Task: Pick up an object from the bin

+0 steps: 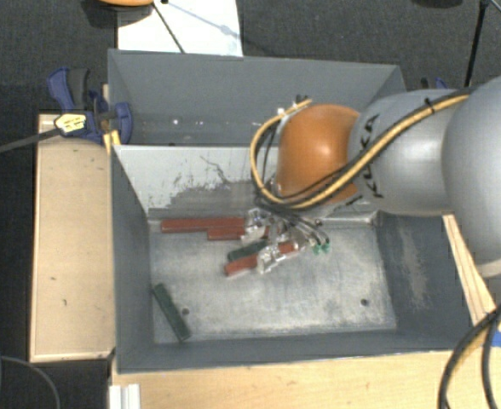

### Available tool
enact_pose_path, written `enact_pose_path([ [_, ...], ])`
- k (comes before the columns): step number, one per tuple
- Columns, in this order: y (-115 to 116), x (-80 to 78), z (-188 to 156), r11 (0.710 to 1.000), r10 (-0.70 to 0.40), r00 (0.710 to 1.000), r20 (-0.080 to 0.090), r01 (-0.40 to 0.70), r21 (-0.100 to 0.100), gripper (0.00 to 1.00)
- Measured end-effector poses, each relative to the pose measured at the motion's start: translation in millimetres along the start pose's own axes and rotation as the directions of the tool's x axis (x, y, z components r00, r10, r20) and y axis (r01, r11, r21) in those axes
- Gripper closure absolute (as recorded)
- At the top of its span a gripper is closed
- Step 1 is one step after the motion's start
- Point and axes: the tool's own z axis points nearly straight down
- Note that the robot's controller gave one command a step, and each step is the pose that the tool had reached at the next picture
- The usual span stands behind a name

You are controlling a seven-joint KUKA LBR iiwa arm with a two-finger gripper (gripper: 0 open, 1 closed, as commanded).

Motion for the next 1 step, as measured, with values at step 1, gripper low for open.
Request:
enact_pose_path([
  [1, 6.8, 12.4, -125.2, 0.989, -0.145, 0.989, 0.006, 0.145, -0.001, 1.00],
])
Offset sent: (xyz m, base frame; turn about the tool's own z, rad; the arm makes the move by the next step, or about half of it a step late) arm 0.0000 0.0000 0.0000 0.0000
